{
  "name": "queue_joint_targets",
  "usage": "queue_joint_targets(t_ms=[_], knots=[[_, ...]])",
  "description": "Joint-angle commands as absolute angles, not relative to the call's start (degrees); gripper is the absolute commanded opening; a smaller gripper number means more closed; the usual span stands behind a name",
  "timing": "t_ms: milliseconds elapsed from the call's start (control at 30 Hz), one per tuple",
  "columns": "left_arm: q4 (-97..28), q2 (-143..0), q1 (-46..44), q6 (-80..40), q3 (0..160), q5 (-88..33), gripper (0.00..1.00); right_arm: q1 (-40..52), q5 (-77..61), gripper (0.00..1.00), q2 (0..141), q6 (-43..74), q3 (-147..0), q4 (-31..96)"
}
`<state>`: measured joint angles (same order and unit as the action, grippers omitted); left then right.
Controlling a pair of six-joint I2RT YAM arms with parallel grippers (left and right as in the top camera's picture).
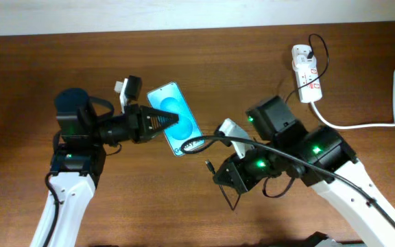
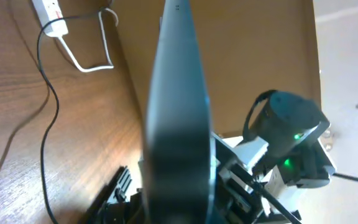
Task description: Plug charger to phone and switch on socket
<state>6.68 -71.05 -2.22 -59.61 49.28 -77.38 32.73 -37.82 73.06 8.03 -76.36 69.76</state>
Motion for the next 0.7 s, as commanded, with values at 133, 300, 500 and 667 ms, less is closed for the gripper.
queue_joint_targets(t_ms=[133, 300, 500, 667], knots=[[7.03, -70.72, -2.63, -55.59, 50.13, -78.0, 0.0, 33.1, -36.38, 0.04, 72.93, 11.29, -76.4, 63.57], [7.03, -70.72, -2.63, -55.59, 50.13, -77.97, 0.0, 34.63, -36.67, 0.04, 74.41, 9.43, -76.4, 61.73], [7.01, -70.72, -2.63, -55.35, 50.13, -76.75, 0.0, 40.64, -32.27, 0.04, 74.63, 9.98, -76.4, 59.92], [6.81, -70.72, -2.63, -52.12, 50.13, -80.07, 0.0, 40.64, -29.67, 0.04, 74.63, 9.96, -76.47, 59.48]])
